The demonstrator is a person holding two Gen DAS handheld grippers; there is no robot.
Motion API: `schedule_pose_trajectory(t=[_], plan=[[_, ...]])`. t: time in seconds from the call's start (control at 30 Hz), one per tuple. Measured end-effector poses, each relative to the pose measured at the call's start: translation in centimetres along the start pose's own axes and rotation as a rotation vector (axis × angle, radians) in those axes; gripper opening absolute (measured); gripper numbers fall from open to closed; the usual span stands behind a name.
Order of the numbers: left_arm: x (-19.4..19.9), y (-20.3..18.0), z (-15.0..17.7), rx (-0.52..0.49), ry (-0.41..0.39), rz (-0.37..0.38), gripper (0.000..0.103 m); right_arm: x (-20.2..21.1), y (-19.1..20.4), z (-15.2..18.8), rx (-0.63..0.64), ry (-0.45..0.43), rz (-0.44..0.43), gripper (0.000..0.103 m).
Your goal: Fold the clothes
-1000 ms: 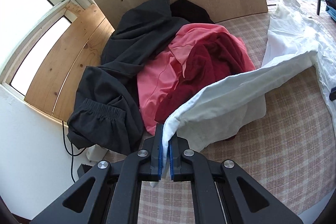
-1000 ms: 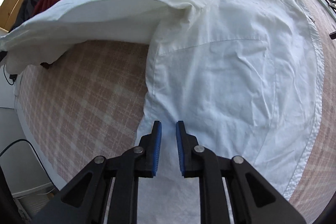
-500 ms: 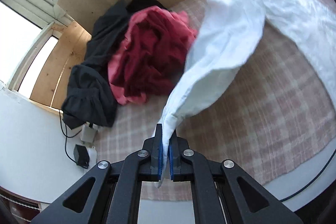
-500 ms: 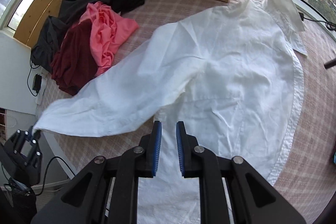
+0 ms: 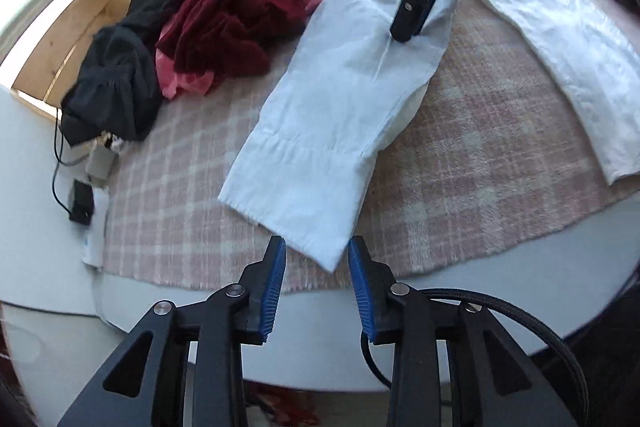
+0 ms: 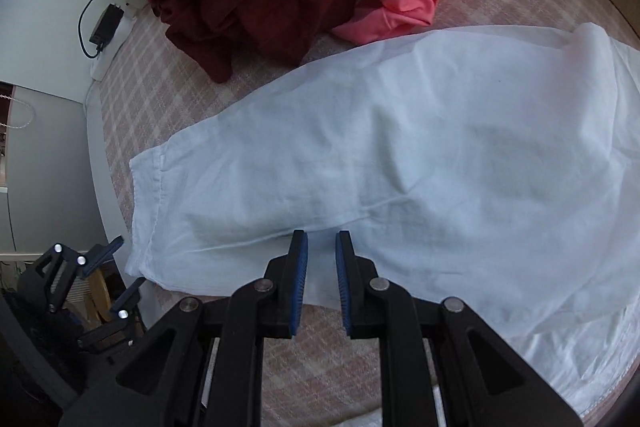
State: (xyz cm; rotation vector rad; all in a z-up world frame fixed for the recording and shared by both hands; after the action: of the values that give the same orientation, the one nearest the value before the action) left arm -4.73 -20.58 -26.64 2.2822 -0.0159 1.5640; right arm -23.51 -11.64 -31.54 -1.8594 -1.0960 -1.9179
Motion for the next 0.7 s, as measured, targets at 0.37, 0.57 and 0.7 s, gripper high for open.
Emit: schedule_pose_trajectory(t=[0.37, 0.57, 0.7], plan=[[-3.9, 10.5, -1.6, 0.283, 0.069, 0.316, 0.031, 0.7, 9.4, 1.6, 0.171, -0.027, -0.112, 0.015], [-6.1, 9.8, -3.0, 0.241, 0.096, 0.357, 0.032, -3.4, 10.1, 3.9, 0.221, 0.072, -0.012, 0.015], [-7.1, 8.2, -3.6, 0.188, 0.124, 0.383, 0.034, -2.5, 9.7, 3.2, 0.181, 0.084, -0.043, 0.015]])
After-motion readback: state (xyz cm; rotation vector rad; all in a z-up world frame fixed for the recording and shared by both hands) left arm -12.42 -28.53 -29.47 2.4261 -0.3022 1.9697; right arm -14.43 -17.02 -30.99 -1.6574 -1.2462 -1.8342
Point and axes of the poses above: each gripper's, at about its wrist camera, not at the fingertips, and x roughly against the way its jaws point, y to its left, z to its underside, the point moved 4 cm from there along -x, roughly the way its jaws point, and after that the axes turned 1 degree about -z, right-handed, at the moved point
